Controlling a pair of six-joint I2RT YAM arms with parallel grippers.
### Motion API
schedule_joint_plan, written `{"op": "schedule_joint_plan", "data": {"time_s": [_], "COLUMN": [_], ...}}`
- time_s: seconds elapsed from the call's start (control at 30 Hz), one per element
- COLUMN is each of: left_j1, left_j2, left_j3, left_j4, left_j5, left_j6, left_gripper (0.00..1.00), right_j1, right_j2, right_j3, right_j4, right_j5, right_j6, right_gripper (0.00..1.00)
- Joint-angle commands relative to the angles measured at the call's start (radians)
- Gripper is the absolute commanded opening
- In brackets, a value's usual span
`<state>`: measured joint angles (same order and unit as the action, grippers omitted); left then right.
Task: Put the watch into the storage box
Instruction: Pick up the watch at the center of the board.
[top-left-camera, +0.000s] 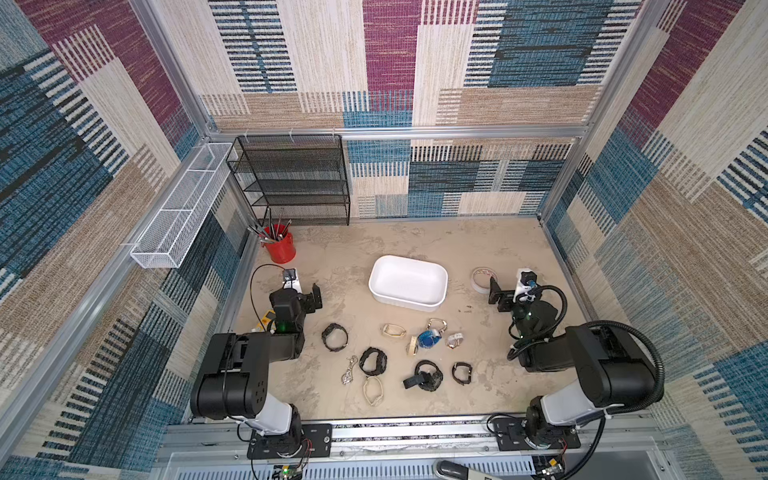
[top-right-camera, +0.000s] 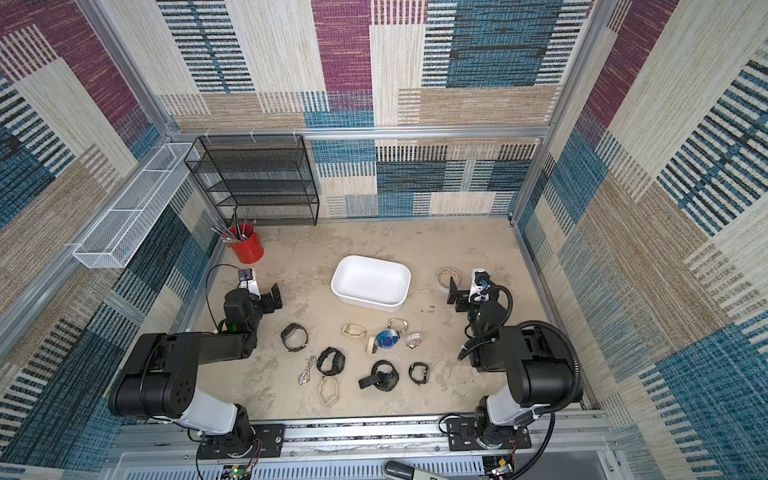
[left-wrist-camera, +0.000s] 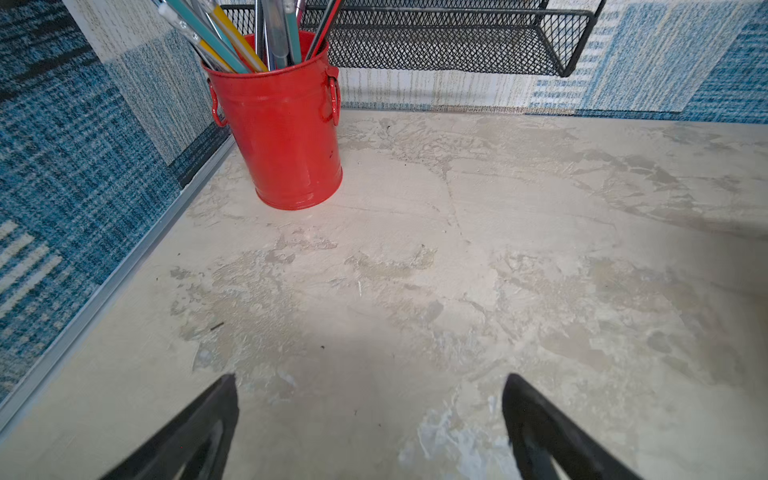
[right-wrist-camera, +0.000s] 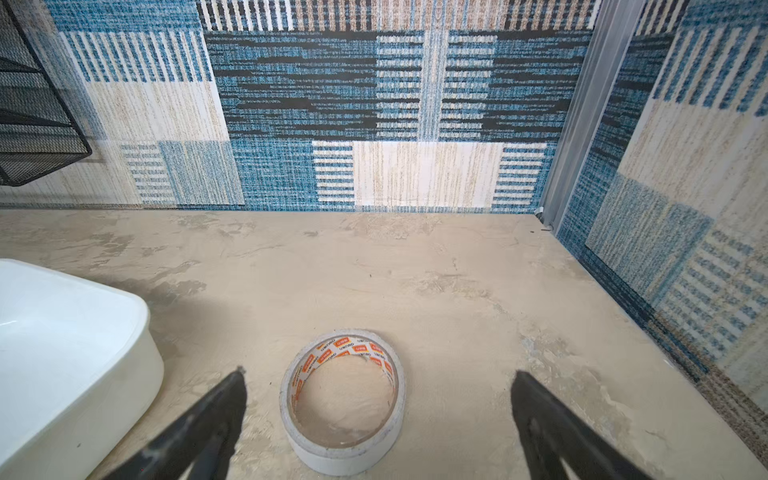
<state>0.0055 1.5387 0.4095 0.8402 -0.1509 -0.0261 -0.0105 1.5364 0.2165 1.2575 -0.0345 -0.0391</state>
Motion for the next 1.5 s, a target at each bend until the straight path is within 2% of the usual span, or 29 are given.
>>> {"op": "schedule_joint_plan", "data": {"time_s": [0.0, 0.73, 0.9, 0.97, 1.03, 1.13, 1.2, 1.27, 1.33, 1.4, 1.47], "left_j1": [0.0, 0.0, -0.005, -0.028, -0.05, -0.06, -0.058, -0.058, -0.059, -0.058, -0.057], "left_j2": [0.001, 0.004, -0.015, -0.089, -0.178, -0.332, -0.428, -0.519, -0.619, -0.689, -0.731], "left_j3": [0.007, 0.011, -0.001, 0.014, 0.059, 0.14, 0.178, 0.175, 0.155, 0.113, 0.164], "left_j4": [-0.003, -0.01, 0.003, -0.078, -0.211, -0.453, -0.554, -0.546, -0.556, -0.49, -0.595], "left_j5": [0.007, 0.01, -0.006, -0.046, -0.097, -0.125, -0.044, 0.018, 0.09, 0.119, 0.173], "left_j6": [0.009, 0.009, 0.015, 0.027, 0.037, -0.096, -0.169, -0.267, -0.296, -0.317, -0.3], "left_gripper": [1.0, 1.0, 0.92, 0.93, 0.94, 1.0, 1.0, 0.99, 0.99, 0.99, 0.97], "right_j1": [0.001, 0.0, 0.001, 0.0, 0.0, 0.001, 0.001, 0.0, 0.0, 0.0, 0.0], "right_j2": [-0.001, -0.002, -0.005, -0.043, -0.118, -0.213, -0.264, -0.309, -0.342, -0.374, -0.401], "right_j3": [0.004, 0.004, -0.001, 0.034, 0.132, 0.267, 0.348, 0.409, 0.408, 0.406, 0.417], "right_j4": [0.008, 0.008, 0.017, -0.083, -0.31, -0.566, -0.688, -0.836, -0.866, -0.921, -1.0], "right_j5": [-0.006, -0.007, -0.004, 0.016, 0.041, 0.08, 0.073, 0.117, 0.054, -0.022, -0.099], "right_j6": [0.005, 0.007, 0.007, 0.015, 0.025, 0.1, 0.204, 0.378, 0.388, 0.397, 0.401], "right_gripper": [1.0, 1.0, 1.0, 1.0, 1.0, 1.0, 1.0, 1.0, 1.0, 0.99, 1.0]}}
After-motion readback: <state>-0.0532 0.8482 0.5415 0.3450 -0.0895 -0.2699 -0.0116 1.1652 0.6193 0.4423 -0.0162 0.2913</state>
